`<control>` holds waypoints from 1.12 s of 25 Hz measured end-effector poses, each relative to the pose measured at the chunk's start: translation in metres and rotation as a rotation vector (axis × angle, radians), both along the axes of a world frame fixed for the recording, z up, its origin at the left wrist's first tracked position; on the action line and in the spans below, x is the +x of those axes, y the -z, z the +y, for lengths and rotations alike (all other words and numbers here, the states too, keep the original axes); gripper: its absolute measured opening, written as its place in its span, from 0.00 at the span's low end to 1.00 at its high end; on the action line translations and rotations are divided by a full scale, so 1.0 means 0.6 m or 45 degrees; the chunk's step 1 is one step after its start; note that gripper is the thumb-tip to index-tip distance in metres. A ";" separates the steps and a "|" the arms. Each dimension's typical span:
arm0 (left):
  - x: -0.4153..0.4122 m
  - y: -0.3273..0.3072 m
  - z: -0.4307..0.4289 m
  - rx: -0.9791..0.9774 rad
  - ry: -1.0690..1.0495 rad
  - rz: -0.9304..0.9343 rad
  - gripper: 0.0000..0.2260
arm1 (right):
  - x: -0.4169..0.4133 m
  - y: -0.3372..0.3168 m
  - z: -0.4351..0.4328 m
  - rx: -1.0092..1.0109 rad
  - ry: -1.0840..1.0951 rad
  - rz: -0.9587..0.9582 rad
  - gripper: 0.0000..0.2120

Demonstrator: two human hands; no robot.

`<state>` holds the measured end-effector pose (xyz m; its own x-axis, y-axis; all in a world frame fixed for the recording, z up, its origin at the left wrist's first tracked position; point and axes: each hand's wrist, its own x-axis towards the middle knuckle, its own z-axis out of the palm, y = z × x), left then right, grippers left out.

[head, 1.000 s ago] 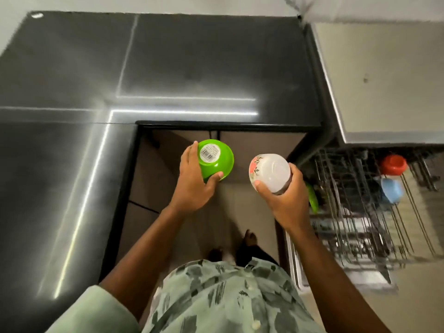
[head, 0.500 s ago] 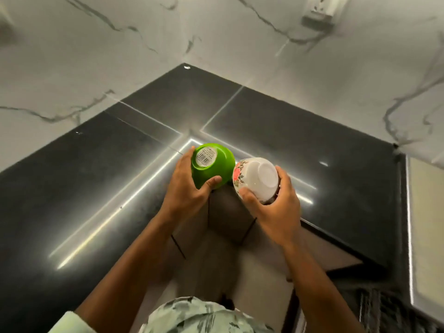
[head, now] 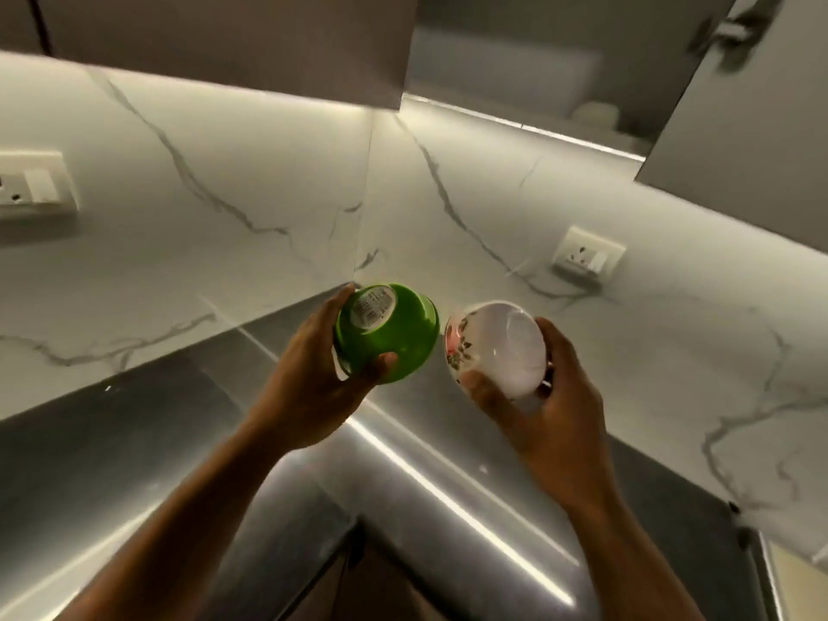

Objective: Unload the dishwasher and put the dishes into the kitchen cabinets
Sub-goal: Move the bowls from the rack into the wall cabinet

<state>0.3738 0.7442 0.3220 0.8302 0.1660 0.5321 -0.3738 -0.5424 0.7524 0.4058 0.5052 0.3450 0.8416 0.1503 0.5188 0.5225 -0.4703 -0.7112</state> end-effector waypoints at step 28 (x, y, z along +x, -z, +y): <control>0.687 -0.414 -0.013 0.521 0.367 -0.263 0.36 | 0.590 -0.526 0.114 -0.462 0.748 0.159 0.24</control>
